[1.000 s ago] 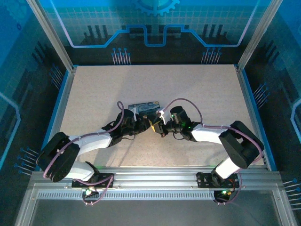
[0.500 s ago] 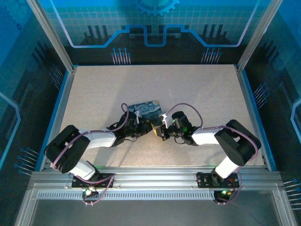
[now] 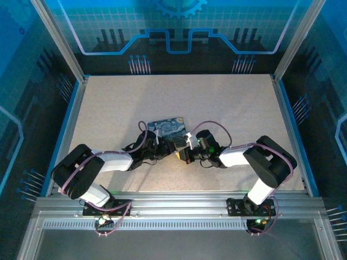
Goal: Unlock a padlock with a key
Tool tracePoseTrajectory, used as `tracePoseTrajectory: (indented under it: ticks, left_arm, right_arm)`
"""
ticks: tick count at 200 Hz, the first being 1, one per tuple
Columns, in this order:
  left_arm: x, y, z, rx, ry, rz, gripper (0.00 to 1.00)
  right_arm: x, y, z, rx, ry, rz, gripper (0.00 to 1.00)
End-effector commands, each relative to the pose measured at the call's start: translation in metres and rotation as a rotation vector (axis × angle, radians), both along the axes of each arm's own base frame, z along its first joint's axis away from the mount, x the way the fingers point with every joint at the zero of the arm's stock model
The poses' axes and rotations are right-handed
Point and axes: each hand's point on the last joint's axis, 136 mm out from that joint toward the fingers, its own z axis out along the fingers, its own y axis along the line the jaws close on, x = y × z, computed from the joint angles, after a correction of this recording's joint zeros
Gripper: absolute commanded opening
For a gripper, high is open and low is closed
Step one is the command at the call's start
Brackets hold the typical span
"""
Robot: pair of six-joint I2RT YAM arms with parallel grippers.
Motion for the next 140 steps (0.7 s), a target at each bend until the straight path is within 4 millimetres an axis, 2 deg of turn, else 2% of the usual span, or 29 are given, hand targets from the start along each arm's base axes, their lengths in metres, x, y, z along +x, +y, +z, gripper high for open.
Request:
tracePoseTrajectory:
  ticks: [1, 51, 78, 140]
  left_arm:
    - [0.001, 0.002, 0.022, -0.046, -0.052, -0.004, 0.46]
    - [-0.012, 0.030, 0.028, -0.006, -0.052, 0.043, 0.60]
    - [-0.019, 0.036, 0.030, -0.017, -0.037, 0.066, 0.61]
    - [-0.034, 0.043, 0.014, -0.080, 0.062, 0.138, 0.59]
  right_arm:
    - [-0.007, 0.007, -0.002, 0.016, 0.057, 0.020, 0.00]
    - [-0.010, 0.013, 0.008, 0.067, 0.091, 0.020, 0.00]
    - [-0.011, 0.016, 0.016, 0.106, 0.135, 0.000, 0.00]
    - [-0.019, 0.027, 0.023, 0.169, 0.286, -0.053, 0.00]
